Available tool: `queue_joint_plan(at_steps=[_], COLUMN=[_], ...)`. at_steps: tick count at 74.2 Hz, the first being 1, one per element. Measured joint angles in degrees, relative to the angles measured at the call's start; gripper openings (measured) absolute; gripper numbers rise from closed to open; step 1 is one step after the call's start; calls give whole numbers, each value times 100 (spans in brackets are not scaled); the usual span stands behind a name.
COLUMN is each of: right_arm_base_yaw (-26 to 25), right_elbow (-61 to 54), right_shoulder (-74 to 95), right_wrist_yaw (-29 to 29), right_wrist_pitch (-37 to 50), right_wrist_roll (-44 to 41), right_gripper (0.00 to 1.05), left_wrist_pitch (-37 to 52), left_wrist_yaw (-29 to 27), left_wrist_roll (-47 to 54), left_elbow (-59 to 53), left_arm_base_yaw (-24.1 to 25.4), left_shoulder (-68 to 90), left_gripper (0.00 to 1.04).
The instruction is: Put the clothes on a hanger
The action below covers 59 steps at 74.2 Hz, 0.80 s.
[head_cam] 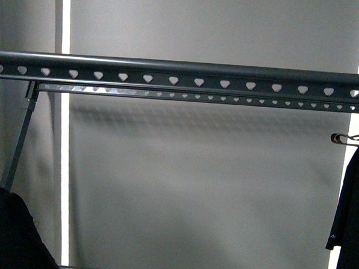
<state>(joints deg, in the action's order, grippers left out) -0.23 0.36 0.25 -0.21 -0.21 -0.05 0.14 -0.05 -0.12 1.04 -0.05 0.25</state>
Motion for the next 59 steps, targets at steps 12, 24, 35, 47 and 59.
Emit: queue_joint_plan(at_steps=[12, 24, 35, 47, 59], right_arm_base_yaw=[0, 0, 2, 2, 2], right_elbow=[0, 0, 0, 0, 0], right_shoulder=[0, 0, 0, 0, 0], right_wrist_yaw=[0, 2, 7, 4, -2], right_wrist_pitch=[0, 0, 0, 0, 0], right_wrist_roll=[0, 0, 0, 0, 0], right_gripper=[97, 97, 97, 97, 97], left_wrist_pitch=[0, -160, 455, 28, -289], left_wrist_yaw=[0, 901, 446, -1200, -1355], left_wrist_roll=[0, -83, -1250, -3587, -5143], left_elbow=[0, 96, 1134, 3067, 4363], left_arm_base_yaw=[0, 278, 391, -39, -328], left_shoulder=[0, 251, 2317, 4666, 6426], left_gripper=[98, 98, 98, 98, 98])
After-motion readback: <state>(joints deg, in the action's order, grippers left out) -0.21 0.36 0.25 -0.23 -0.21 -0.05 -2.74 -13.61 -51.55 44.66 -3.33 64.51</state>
